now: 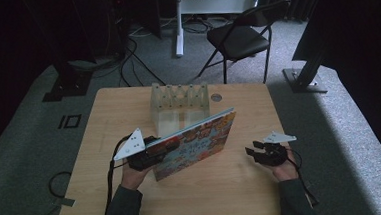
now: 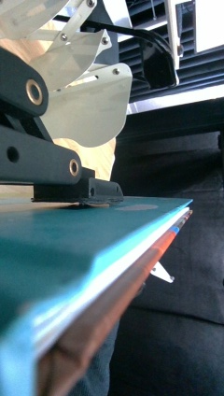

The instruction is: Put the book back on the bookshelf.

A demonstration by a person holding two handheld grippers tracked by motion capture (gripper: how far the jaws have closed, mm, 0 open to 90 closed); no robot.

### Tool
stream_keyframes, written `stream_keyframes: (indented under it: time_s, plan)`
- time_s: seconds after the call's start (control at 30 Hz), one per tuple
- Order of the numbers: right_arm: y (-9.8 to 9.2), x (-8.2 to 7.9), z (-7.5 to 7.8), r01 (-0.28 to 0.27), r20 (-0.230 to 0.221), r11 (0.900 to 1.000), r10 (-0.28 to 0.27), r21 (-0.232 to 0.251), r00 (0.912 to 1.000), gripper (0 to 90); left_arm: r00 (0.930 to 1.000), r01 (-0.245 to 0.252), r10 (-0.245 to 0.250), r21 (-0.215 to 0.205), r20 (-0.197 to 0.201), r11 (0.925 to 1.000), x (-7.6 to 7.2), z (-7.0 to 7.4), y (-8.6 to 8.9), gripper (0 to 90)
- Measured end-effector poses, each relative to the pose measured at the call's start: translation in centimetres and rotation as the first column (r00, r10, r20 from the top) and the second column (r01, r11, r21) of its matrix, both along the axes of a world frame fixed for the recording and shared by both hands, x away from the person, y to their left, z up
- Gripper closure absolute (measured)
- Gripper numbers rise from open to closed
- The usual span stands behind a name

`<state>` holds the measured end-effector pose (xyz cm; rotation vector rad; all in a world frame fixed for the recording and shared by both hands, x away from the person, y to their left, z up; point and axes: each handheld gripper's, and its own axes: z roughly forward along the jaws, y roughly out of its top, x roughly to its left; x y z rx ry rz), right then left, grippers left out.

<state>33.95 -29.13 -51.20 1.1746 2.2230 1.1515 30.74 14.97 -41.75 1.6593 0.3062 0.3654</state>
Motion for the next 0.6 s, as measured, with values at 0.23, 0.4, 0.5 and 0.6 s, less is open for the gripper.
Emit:
stream_keyframes:
  time_s: [0.23,0.4,0.5,0.6]
  plan:
    - [-0.2,0.3,-0.8,0.025,-0.013,1.000,-0.025,-0.016,0.9996,51.1,1.0000,0.000,0.000,-0.014,0.002,0.9999,0.1,0.0,0.0,73.8]
    - [-0.3,0.6,-1.4,0.029,-0.030,0.999,-0.030,-0.031,0.9991,49.5,1.0000,-0.004,0.004,-0.026,0.003,0.9997,0.0,0.0,0.0,73.1]
    - [-0.3,0.7,-1.7,0.035,-0.039,0.999,-0.037,-0.037,0.9986,48.9,0.9999,-0.013,0.013,-0.024,0.007,0.9996,0.0,0.0,0.0,73.8]
    - [-0.4,0.8,-1.9,0.047,-0.040,0.998,-0.049,-0.048,0.9980,47.3,0.9998,-0.019,0.020,-0.026,0.009,0.9995,0.0,-0.1,0.0,74.9]
